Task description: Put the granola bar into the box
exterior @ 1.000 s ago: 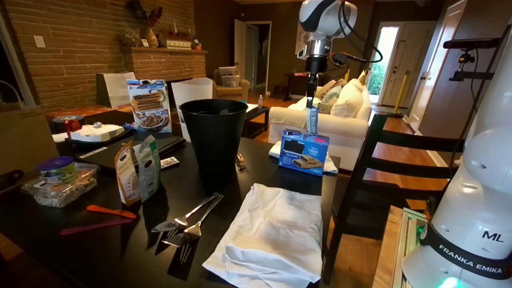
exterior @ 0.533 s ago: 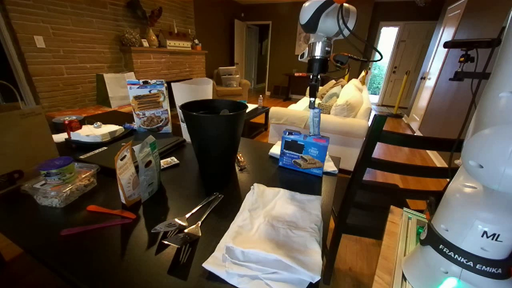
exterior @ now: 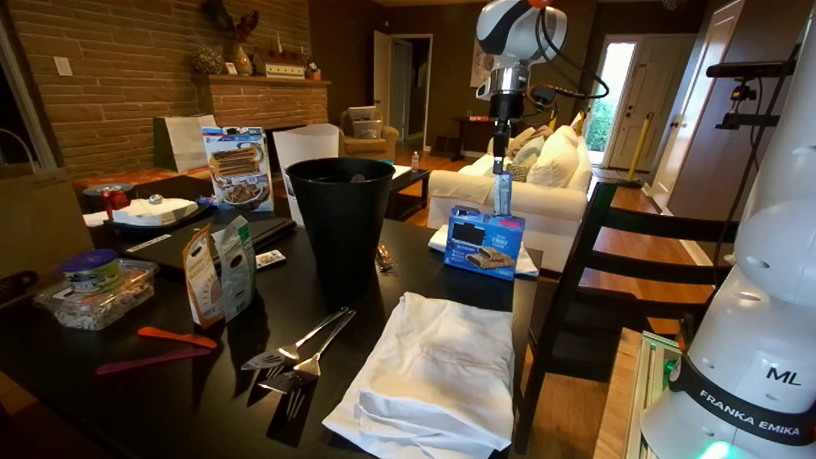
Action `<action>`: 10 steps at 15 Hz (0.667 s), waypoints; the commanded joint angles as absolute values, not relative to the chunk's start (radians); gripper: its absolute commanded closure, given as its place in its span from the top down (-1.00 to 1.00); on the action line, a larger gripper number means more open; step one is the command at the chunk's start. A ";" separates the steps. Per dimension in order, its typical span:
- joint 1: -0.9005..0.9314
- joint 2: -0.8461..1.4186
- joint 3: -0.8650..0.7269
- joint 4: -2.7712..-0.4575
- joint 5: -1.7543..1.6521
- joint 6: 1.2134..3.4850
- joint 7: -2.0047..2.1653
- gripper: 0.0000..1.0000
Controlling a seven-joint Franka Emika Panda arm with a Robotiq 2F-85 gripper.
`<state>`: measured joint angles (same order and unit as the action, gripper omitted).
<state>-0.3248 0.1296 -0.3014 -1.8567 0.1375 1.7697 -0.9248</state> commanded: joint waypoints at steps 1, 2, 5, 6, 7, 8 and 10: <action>-0.336 0.131 -0.291 -1.852 0.136 1.766 -0.924 -0.98; -0.336 0.131 -0.291 -1.852 0.136 1.766 -0.924 -1.00; -0.339 0.149 -0.289 -1.836 0.152 1.746 -0.928 -1.00; -0.340 0.154 -0.289 -1.834 0.154 1.746 -0.927 -1.00; -0.341 0.159 -0.288 -1.832 0.160 1.741 -0.929 -1.00; -0.342 0.164 -0.287 -1.831 0.158 1.741 -0.929 -1.00; -0.344 0.174 -0.287 -1.827 0.160 1.741 -0.932 -1.00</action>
